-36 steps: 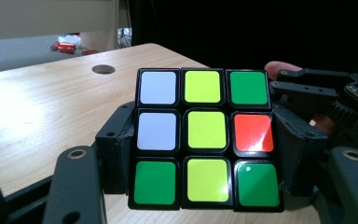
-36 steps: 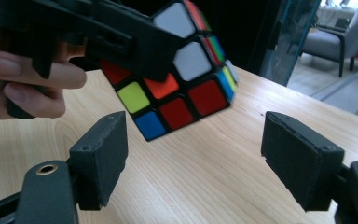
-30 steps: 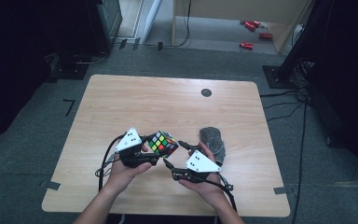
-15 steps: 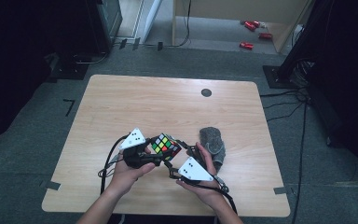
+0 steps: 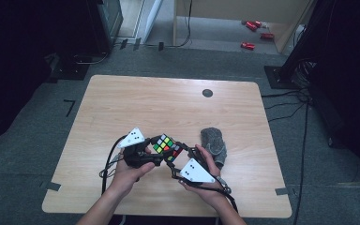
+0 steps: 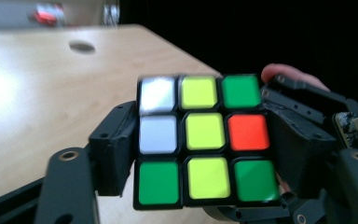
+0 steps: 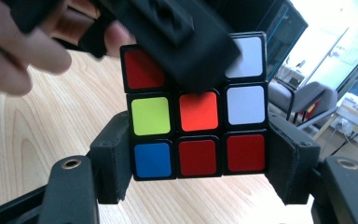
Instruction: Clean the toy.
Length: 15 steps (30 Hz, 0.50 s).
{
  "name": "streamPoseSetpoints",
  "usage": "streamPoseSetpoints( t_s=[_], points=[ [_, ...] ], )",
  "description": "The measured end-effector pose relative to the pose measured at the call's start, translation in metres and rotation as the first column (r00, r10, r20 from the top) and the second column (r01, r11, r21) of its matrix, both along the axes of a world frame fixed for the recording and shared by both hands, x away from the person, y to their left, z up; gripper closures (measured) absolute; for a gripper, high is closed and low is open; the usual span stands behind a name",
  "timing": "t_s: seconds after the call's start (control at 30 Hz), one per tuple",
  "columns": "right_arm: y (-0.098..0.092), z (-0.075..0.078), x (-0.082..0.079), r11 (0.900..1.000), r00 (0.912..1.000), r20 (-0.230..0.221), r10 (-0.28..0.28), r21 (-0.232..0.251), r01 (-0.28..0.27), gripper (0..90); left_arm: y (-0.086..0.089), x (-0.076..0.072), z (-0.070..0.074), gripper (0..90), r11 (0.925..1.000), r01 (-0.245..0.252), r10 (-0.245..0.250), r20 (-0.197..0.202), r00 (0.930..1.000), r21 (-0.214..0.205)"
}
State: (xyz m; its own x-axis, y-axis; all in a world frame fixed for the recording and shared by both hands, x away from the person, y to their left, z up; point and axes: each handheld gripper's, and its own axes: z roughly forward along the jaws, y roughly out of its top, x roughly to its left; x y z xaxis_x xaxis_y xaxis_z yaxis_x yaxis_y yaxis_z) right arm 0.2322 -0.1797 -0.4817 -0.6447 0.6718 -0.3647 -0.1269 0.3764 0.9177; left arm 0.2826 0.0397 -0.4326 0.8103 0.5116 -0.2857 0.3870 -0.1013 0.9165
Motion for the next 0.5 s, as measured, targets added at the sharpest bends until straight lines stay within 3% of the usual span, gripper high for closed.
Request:
streamPoseSetpoints(
  t_s=[0.07,0.2,0.33,0.4,0.5],
  points=[
    [-0.004,-0.001,0.002,0.9999,0.9997,-0.019,-0.016,-0.001,0.016,34.0,0.006,0.001,0.003,24.9,0.9996,-0.013,0.013,0.023,0.9996,-0.024],
    [-0.015,-0.001,0.008,0.998,0.9968,-0.062,-0.05,0.036,0.053,34.0,0.014,0.003,0.005,18.2,0.9998,-0.017,0.018,0.052,0.9985,-0.014],
    [-0.027,0.006,0.013,0.9922,0.989,-0.127,-0.077,0.088,0.088,34.0,0.017,0.003,0.001,13.6,0.9978,-0.027,0.02,0.117,0.9929,0.06],
    [-0.033,0.011,0.014,0.9877,0.9812,-0.178,-0.075,0.122,0.097,34.0,0.017,0.003,-0.002,12.4,0.997,-0.023,0.013,0.137,0.9905,0.074],
    [-0.036,0.016,0.015,0.9843,0.9775,-0.193,-0.084,0.136,0.112,34.0,0.017,0.002,-0.007,12.0,0.9952,-0.033,0.017,0.17,0.9853,0.092]
  ],
)
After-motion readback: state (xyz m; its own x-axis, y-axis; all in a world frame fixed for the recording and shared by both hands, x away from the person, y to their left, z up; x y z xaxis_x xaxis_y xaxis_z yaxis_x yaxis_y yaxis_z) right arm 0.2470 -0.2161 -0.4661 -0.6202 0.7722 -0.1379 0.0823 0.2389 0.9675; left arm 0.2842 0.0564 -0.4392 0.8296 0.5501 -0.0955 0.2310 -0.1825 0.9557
